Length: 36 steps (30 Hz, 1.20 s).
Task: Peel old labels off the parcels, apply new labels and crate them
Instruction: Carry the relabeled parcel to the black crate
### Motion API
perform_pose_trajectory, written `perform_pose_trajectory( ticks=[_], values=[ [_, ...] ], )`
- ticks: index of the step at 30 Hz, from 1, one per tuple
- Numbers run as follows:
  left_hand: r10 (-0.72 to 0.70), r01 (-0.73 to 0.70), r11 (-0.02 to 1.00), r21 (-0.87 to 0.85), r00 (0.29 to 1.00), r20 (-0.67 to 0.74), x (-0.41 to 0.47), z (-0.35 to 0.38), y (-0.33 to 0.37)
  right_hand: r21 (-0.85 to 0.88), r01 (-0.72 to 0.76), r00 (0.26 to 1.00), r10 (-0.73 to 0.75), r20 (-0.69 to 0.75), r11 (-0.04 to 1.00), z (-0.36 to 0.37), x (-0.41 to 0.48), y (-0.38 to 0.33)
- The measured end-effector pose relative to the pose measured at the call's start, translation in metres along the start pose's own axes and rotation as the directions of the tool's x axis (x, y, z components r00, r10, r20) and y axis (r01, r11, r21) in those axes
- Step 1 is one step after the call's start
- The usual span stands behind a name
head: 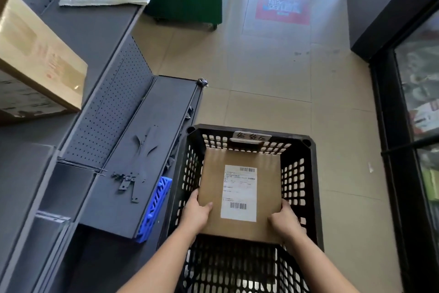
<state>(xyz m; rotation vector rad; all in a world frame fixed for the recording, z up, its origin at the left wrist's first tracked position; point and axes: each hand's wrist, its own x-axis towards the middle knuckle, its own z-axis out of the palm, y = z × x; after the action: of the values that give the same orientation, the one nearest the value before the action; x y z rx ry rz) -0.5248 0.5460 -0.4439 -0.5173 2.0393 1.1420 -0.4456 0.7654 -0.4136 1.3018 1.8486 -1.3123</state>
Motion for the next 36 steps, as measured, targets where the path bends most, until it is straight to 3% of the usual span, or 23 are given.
perform_pose_trajectory(
  ticks=[7,25,30,36],
  values=[
    [-0.037,0.036,0.997,0.062,0.999,0.010,0.028,0.015,-0.014,0.096,0.008,1.000,-0.007,-0.010,0.995,0.014,0.028,0.015],
    [-0.092,0.094,0.981,0.172,0.996,-0.018,0.054,0.040,-0.028,0.114,-0.032,0.996,0.041,-0.080,0.993,0.036,0.077,0.042],
    [-0.058,0.061,0.979,0.193,0.998,-0.022,0.045,0.032,-0.024,0.090,0.054,0.993,-0.044,-0.111,0.994,0.034,0.066,0.038],
    [0.141,-0.125,0.928,0.352,0.990,-0.020,0.002,0.010,0.017,-0.127,0.197,0.974,-0.209,-0.088,0.972,0.013,0.018,0.018]
  ],
)
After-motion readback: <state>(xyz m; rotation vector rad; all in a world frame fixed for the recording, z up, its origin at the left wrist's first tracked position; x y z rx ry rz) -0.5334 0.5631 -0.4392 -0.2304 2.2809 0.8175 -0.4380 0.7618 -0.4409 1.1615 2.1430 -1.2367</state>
